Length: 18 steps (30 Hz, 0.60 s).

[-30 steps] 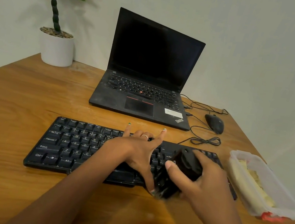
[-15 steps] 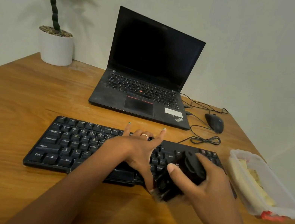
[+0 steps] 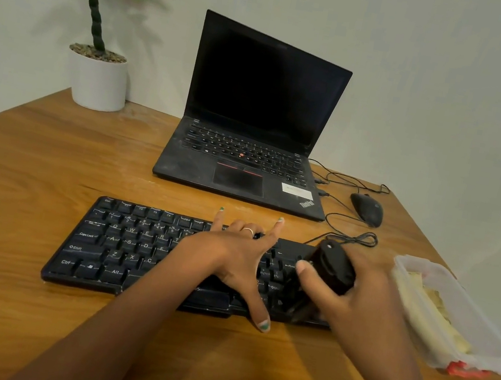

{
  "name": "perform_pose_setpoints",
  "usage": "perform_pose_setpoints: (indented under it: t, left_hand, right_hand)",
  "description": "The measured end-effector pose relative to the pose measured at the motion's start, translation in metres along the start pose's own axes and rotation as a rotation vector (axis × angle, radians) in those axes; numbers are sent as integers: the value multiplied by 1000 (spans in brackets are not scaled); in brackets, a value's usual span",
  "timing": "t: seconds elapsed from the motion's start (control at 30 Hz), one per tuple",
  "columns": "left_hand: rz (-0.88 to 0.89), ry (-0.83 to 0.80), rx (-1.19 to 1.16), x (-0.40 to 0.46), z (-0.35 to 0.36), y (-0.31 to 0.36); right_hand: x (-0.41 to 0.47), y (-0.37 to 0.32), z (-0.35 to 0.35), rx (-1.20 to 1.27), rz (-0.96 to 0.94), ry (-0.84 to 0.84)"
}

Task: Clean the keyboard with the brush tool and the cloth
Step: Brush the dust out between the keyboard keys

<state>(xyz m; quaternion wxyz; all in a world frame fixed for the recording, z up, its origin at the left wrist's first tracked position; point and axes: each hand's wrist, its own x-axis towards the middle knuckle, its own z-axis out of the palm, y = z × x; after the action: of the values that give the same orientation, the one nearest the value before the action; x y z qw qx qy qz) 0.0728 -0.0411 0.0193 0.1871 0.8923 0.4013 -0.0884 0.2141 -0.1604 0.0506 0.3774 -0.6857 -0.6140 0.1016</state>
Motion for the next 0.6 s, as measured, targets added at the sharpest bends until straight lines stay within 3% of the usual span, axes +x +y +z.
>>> perform_pose_setpoints:
  t: [0.07, 0.2, 0.33, 0.43, 0.6]
  left_hand:
    - [-1, 0, 6, 0, -1, 0]
    - [-4, -3, 0, 0, 0, 0]
    - [1, -1, 2, 0, 0, 0]
    - [-5, -5, -8, 0, 0, 0]
    - [2, -4, -15, 0, -1, 0]
  right_hand:
    - [1, -2, 0, 24, 16, -63]
    - [9, 4, -1, -103, 6, 81]
    - [8, -1, 5, 22, -8, -32]
    - [15, 1, 2, -128, -13, 83]
    - [15, -4, 0, 41, 36, -76]
